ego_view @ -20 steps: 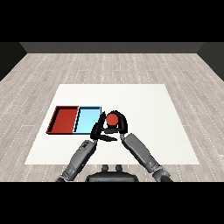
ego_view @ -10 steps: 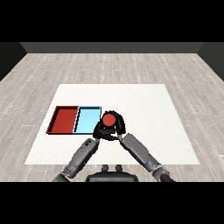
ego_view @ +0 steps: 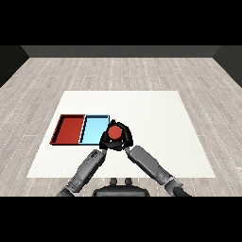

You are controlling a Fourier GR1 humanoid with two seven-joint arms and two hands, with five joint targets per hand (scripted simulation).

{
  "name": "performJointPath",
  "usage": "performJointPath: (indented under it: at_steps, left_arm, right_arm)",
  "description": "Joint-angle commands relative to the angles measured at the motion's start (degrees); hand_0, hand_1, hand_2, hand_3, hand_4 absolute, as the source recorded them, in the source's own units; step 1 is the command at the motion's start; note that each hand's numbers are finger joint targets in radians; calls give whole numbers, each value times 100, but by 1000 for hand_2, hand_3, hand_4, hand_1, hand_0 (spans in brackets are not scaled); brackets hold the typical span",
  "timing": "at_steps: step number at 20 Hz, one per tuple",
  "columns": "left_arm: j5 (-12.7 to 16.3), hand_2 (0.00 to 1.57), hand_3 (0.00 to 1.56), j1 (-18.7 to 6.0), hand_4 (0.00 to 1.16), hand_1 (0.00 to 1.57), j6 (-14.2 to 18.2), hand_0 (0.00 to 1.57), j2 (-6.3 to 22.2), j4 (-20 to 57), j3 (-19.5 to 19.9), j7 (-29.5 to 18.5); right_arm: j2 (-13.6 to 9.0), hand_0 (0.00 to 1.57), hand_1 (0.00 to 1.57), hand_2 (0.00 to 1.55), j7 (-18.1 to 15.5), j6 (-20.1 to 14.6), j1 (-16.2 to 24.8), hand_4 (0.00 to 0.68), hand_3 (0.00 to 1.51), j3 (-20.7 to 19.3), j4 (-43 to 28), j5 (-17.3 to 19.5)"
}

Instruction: Pick the red can and put it in the red box

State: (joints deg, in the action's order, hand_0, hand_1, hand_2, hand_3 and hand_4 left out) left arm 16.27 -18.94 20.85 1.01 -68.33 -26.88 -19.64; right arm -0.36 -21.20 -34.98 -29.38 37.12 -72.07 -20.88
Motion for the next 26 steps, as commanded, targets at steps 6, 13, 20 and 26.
performJointPath:
  at_steps: [6, 13, 20, 26]
  left_arm:
    - [-27, 1471, 1387, -196, 878, 1510, 1348, 1510, -96, -73, -351, 690]
    - [36, 1515, 1414, -653, 958, 1571, 1670, 1571, -95, -116, -58, 584]
    - [-142, 1529, 1455, -320, 1118, 1571, 1678, 1571, -94, 11, -52, 174]
    - [-154, 1529, 1455, -285, 1118, 1571, 1746, 1571, -99, 29, -128, 103]
  right_arm:
    - [33, 1549, 1549, 1468, -58, -140, -209, 614, 1384, 174, 138, -392]
    - [32, 1434, 1434, 1441, -34, -123, -232, 618, 1377, 51, 57, -457]
    - [-308, 0, 0, 0, 410, -45, 77, 0, 0, 210, -515, -140]
    - [33, 0, 0, 0, 502, -32, -197, 0, 0, 11, -148, 233]
